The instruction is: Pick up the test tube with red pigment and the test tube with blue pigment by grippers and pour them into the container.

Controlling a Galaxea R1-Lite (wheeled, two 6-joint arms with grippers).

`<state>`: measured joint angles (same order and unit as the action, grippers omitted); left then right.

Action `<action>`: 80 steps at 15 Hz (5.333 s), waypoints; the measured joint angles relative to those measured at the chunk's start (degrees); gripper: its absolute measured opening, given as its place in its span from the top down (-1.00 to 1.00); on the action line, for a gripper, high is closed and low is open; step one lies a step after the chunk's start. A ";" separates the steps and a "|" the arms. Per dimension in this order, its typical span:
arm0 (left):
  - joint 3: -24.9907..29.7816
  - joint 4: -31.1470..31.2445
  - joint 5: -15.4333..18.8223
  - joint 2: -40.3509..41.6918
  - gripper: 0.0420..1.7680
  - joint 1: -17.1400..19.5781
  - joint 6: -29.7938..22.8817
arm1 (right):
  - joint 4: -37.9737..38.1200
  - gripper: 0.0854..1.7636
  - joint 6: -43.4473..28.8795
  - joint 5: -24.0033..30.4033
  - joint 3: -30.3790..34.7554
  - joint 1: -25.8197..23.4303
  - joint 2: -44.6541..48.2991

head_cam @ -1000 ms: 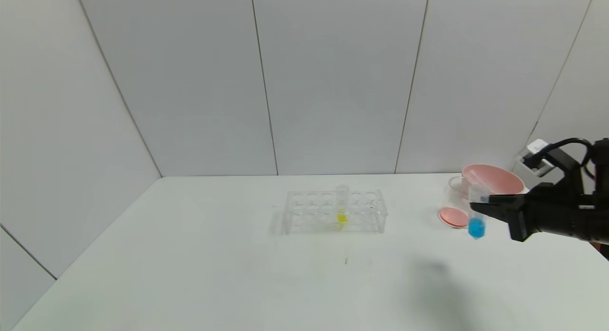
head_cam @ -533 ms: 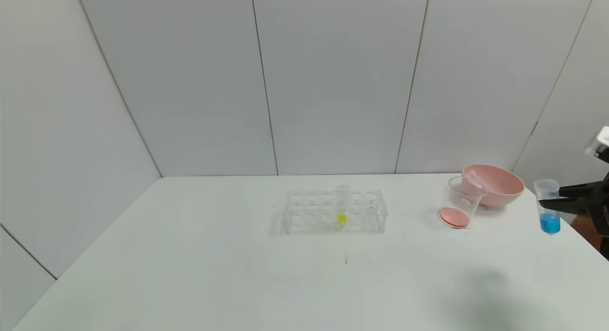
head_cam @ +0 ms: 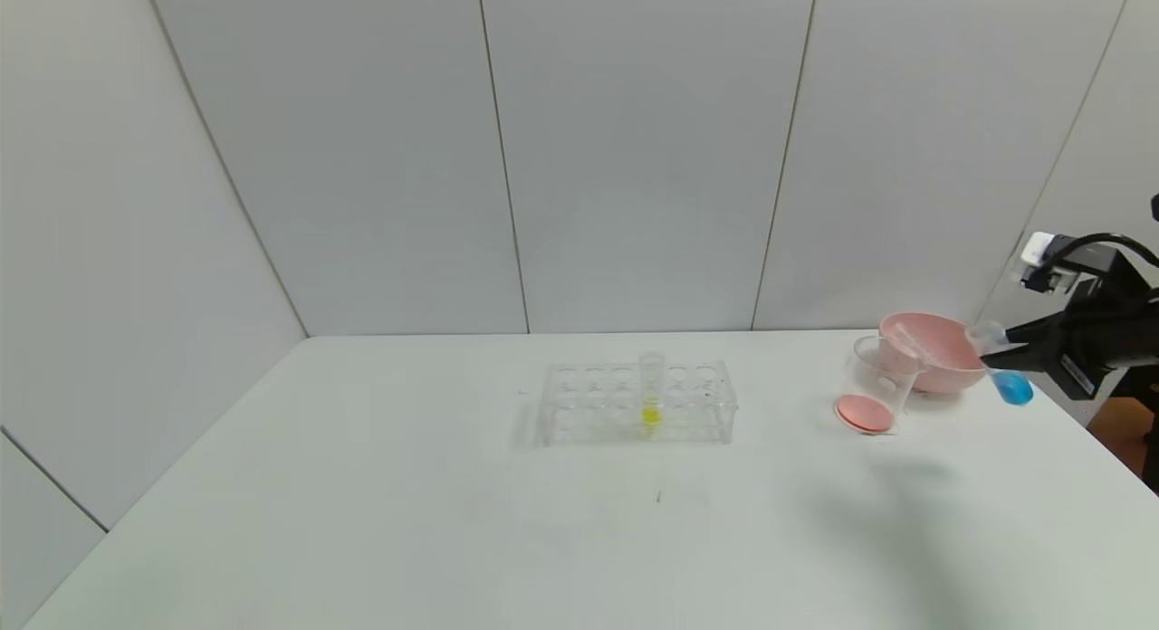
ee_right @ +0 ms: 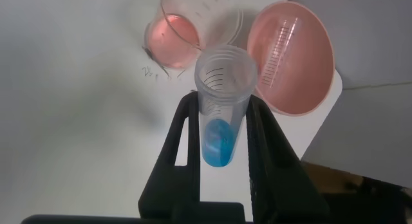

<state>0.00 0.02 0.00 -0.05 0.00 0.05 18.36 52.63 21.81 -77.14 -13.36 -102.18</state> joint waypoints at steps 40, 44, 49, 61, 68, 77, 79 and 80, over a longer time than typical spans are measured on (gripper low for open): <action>0.00 -0.02 0.00 0.00 -1.00 0.00 -0.02 | 27.27 0.52 15.97 -41.05 -37.44 16.47 -20.61; 0.00 -0.02 0.00 0.00 -1.00 0.00 -0.05 | 26.97 0.52 17.08 -44.98 -37.46 17.60 -21.05; 0.00 -0.02 0.00 0.00 -1.00 0.00 -0.05 | 26.97 0.52 18.59 -50.03 -37.46 18.68 -21.36; 0.00 0.00 0.00 0.00 -1.00 0.00 -0.02 | 27.05 0.52 21.71 -58.02 -37.46 21.49 -21.97; 0.00 -0.02 0.00 0.00 -1.00 0.00 -0.05 | 26.58 0.52 23.54 -60.59 -37.46 21.96 -21.41; 0.00 0.00 0.00 0.00 -1.00 0.00 -0.02 | 23.74 0.52 22.06 -58.45 -37.44 21.89 -20.83; 0.00 -0.02 0.00 0.00 -1.00 0.00 -0.02 | 21.82 0.52 19.49 -51.70 -37.44 20.88 -20.77; 0.00 -0.02 0.00 0.00 -1.00 0.00 -0.05 | 20.99 0.52 17.87 -46.91 -37.44 19.86 -20.70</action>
<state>0.00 0.00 0.00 -0.05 0.00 0.00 39.35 70.50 -25.10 -114.58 6.50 -122.88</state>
